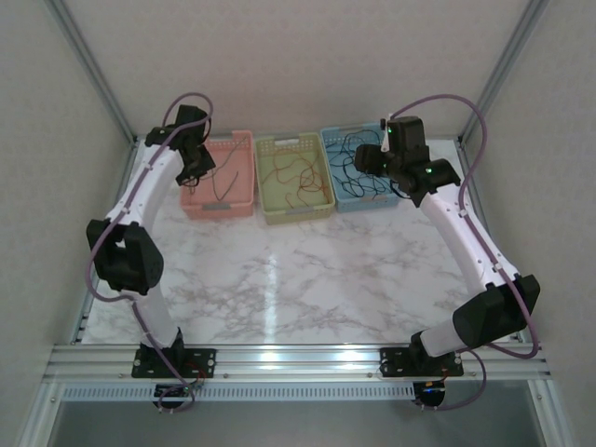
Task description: Untangle the cables
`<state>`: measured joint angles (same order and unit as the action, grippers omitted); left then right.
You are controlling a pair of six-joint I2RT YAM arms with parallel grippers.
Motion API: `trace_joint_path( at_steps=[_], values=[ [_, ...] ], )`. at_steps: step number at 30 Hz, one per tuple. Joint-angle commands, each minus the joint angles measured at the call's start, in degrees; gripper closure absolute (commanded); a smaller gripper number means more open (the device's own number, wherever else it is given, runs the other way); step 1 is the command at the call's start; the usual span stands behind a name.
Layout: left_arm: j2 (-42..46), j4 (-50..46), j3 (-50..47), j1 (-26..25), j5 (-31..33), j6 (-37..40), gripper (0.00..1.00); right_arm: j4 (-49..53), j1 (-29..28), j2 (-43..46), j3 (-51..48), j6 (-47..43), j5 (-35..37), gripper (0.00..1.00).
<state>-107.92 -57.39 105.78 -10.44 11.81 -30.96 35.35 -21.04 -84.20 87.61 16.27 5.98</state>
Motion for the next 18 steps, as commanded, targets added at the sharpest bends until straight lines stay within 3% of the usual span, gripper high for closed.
trace_joint_path(
  at_steps=[1,18],
  values=[
    [-5.1,-3.0,5.4,1.5,-0.5,1.3,1.00,-0.2,-0.3,1.5,-1.1,0.0,0.1,0.36],
    [-29.0,-4.7,24.6,2.8,2.3,4.0,1.00,0.9,-0.3,1.6,-2.1,-0.5,0.7,0.36]
  ],
)
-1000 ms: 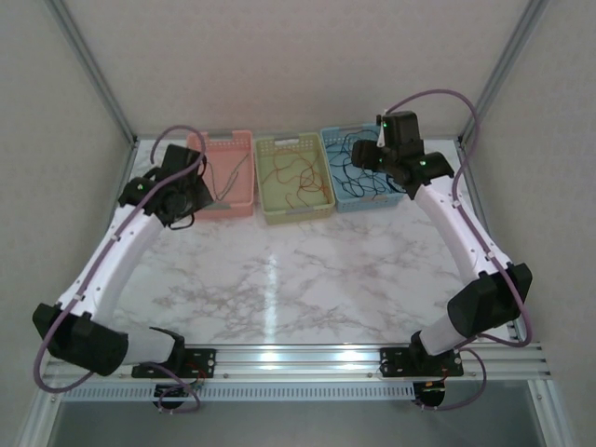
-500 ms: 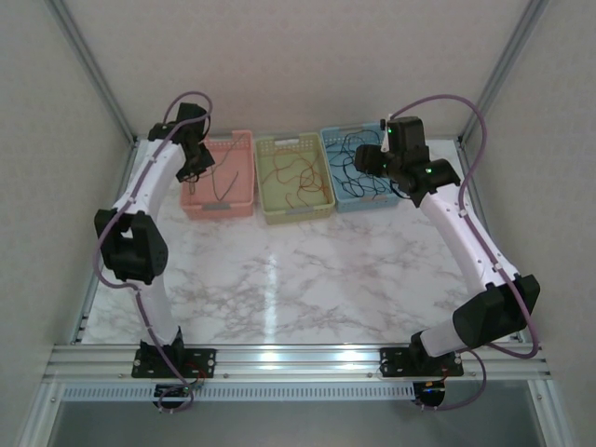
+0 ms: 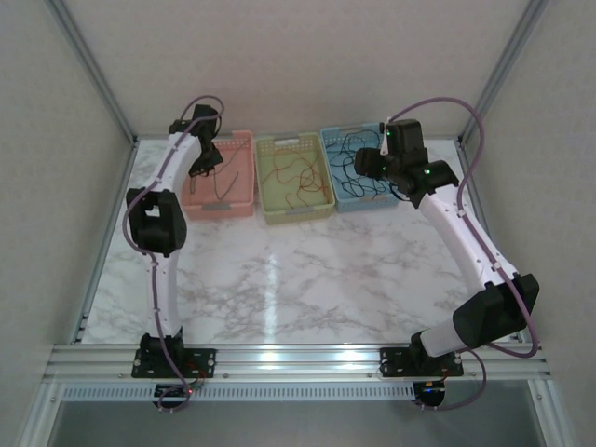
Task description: Untangle the cables
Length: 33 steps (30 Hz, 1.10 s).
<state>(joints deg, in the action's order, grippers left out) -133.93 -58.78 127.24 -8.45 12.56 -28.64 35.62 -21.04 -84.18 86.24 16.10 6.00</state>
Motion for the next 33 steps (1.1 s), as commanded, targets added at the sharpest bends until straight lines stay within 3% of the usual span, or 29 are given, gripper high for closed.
trace_joint_path(
  at_steps=[1,11,17,21,26,33],
  values=[
    [-3.9,-3.5,3.9,1.0,1.7,1.7,1.00,0.6,-0.3,1.5,-0.7,-0.3,0.7,0.36],
    [-14.3,-8.2,13.8,1.3,0.0,3.4,1.00,1.2,-0.2,1.1,-1.0,-0.4,0.5,0.37],
    [-14.0,-8.8,14.0,2.2,-0.2,4.2,0.99,1.3,-0.3,1.0,-1.3,-0.5,0.4,0.36],
    [-11.1,-9.2,14.2,2.6,-1.4,4.6,0.86,1.4,-0.3,0.9,-1.2,-0.5,0.4,0.36],
    [-6.9,-9.8,14.2,2.8,-3.2,5.4,0.55,1.8,-0.3,0.7,-0.9,-1.2,0.3,0.34],
    [-1.8,-10.9,14.5,3.1,-5.1,5.8,0.32,5.0,-0.3,-0.4,0.3,-1.4,1.9,0.32]
  ],
)
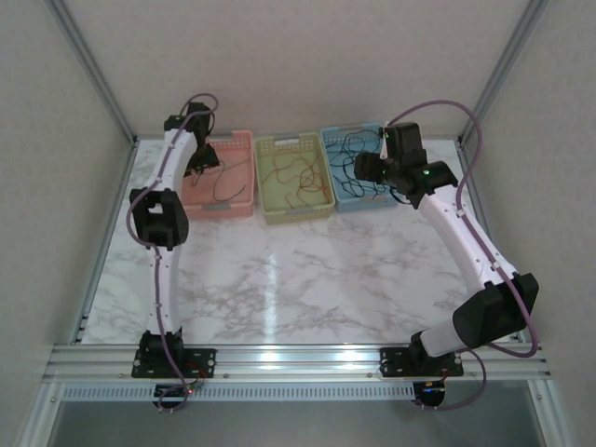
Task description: Untangle the cables
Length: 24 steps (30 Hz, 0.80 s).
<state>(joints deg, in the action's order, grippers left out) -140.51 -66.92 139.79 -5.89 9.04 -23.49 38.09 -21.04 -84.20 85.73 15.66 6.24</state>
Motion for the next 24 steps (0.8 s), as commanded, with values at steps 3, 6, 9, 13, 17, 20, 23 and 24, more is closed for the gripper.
trace_joint_path(
  at_steps=[3,6,9,13,17,20,23,24],
  values=[
    [7.7,-2.9,1.9,0.5,-3.1,1.0,0.21,4.8,-0.2,-1.1,1.1,-0.9,5.1,0.32],
    [10.5,-3.2,1.8,0.5,-5.2,1.3,0.17,6.2,-0.2,-2.0,0.9,-0.7,6.8,0.36],
    [13.6,-4.1,1.6,0.4,-6.8,1.2,0.17,8.1,-0.1,-4.5,2.2,-0.6,7.4,0.40],
    [19.6,-4.5,-1.7,0.5,-9.4,1.6,0.17,14.9,-0.1,-12.3,9.8,0.2,10.3,0.44],
    [32.1,1.8,-16.6,0.1,-13.7,1.6,0.17,25.3,0.0,-23.8,22.6,0.8,13.2,0.52],
    [42.1,6.9,-29.7,-0.2,-15.3,1.7,0.17,30.7,0.3,-30.0,29.5,1.2,16.4,0.56],
    [51.2,10.1,-41.6,-0.1,-15.8,2.4,0.17,35.3,1.2,-36.0,36.0,0.6,17.5,0.58],
    [53.9,11.0,-45.2,-0.1,-16.1,2.5,0.17,36.3,1.4,-37.8,38.0,0.3,17.8,0.59]
  ],
)
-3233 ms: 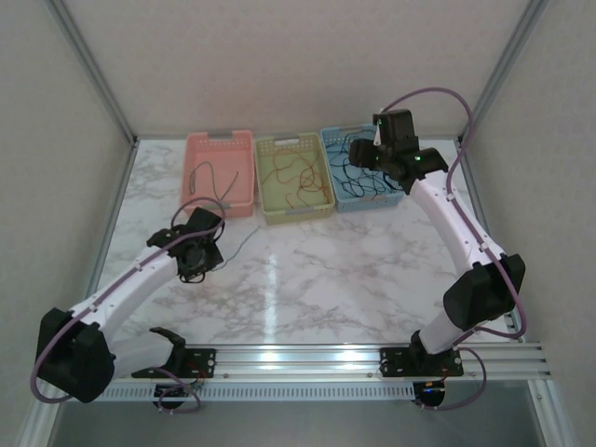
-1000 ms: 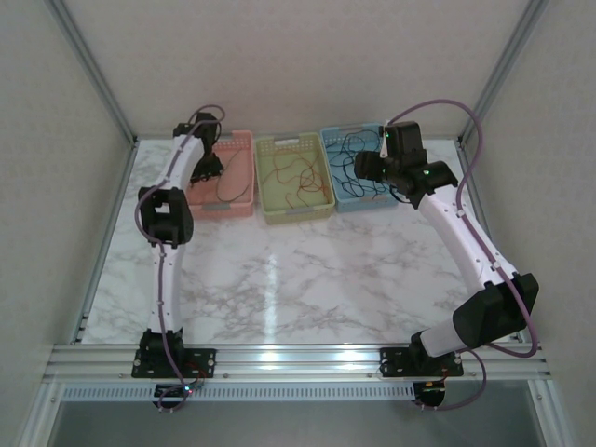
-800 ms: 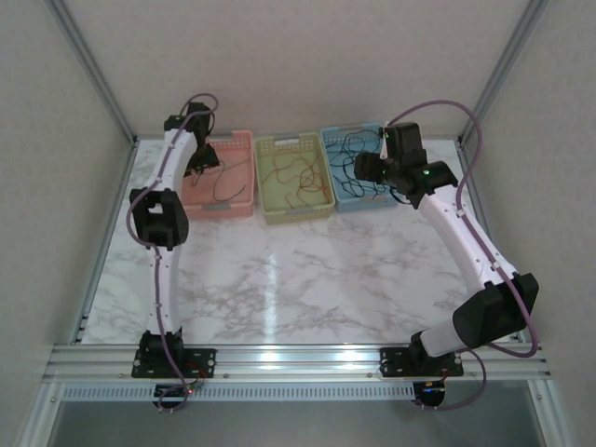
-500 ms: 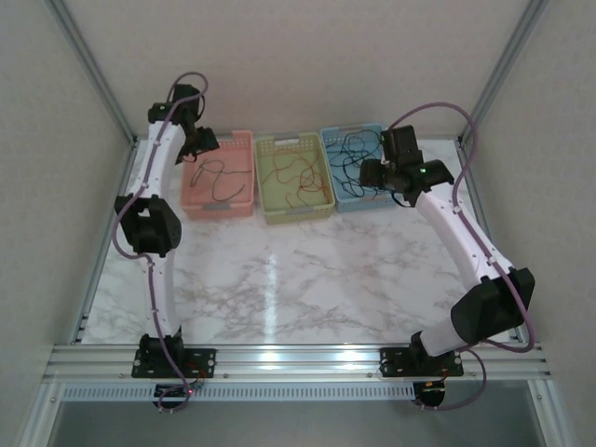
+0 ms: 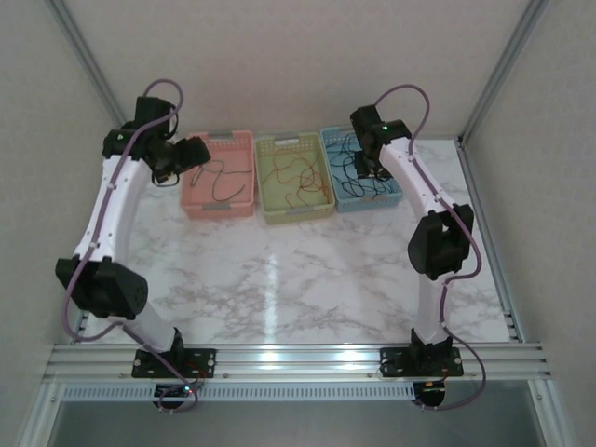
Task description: Untangle the cables
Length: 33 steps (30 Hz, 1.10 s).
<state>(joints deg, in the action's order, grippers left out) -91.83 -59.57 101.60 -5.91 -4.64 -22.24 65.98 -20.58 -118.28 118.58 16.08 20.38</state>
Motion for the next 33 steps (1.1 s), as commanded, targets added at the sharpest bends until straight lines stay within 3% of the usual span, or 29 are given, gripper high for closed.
trace_joint_path(
  at_steps=[1,6,13,19,33],
  values=[
    [8.4,4.7,-11.0,-0.1,-2.9,1.5,0.17,9.3,1.1,-5.7,7.3,-0.6,4.1,0.60],
    [21.3,7.7,-25.4,0.0,-4.5,1.8,0.17,13.6,2.4,-14.6,18.0,-1.8,4.2,0.62],
    [30.5,6.5,-32.8,-0.1,-5.5,2.1,0.17,15.3,3.4,-20.2,21.7,-2.6,2.8,0.64],
    [33.6,7.5,-36.4,0.0,-2.0,2.5,0.15,14.3,3.4,-21.5,19.3,-2.5,0.8,0.64],
    [32.8,7.0,-36.3,0.0,-0.6,3.0,0.15,11.2,3.4,-21.5,13.3,-2.5,-3.0,0.64]
  ],
)
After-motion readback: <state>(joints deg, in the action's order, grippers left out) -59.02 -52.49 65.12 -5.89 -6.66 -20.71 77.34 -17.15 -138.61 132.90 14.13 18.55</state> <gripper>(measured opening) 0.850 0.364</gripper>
